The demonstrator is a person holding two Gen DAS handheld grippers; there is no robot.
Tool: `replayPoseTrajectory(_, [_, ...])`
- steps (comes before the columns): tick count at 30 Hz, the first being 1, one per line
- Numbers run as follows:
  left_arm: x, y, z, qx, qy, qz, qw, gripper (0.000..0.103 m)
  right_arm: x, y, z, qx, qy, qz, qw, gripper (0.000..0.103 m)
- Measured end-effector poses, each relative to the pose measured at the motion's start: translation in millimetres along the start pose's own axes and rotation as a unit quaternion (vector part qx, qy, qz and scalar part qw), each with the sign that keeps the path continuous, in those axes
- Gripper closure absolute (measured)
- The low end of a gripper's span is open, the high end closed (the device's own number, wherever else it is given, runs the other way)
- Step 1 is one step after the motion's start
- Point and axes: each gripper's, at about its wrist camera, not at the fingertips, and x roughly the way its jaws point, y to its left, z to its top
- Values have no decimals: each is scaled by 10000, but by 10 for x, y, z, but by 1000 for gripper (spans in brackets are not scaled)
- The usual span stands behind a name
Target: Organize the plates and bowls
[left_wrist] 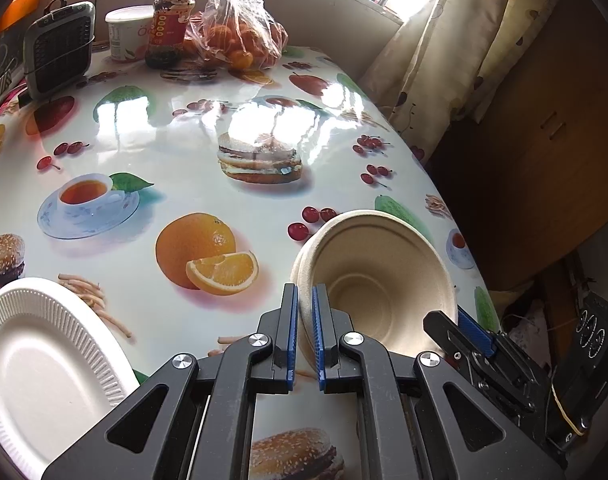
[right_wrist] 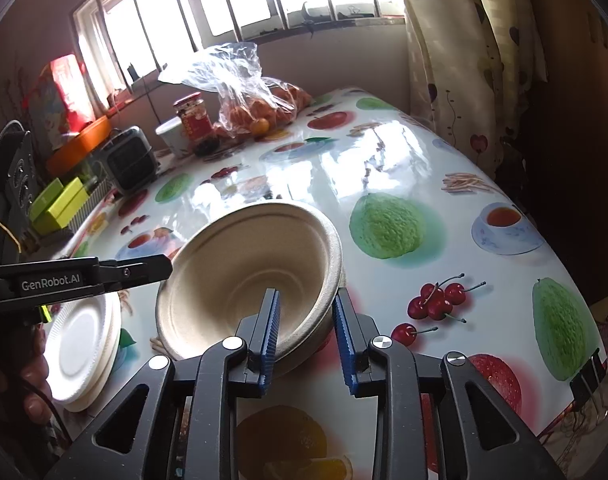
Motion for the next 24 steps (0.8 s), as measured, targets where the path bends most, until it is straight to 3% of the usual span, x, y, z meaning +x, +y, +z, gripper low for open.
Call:
replayPoseTrajectory(11, [6, 1, 10, -19, 2, 6, 10000, 96, 15, -18, 2, -1, 16, -26, 10000, 73])
replayPoseTrajectory(16, [9, 2, 17, -12, -5, 14, 10000, 96, 15, -18, 2, 2, 10, -19, 10000, 66])
replayPoseTrajectory(24, [10, 3, 17, 60, -4, 79, 10000, 82, 30, -47, -11, 54, 14, -34, 10000, 59])
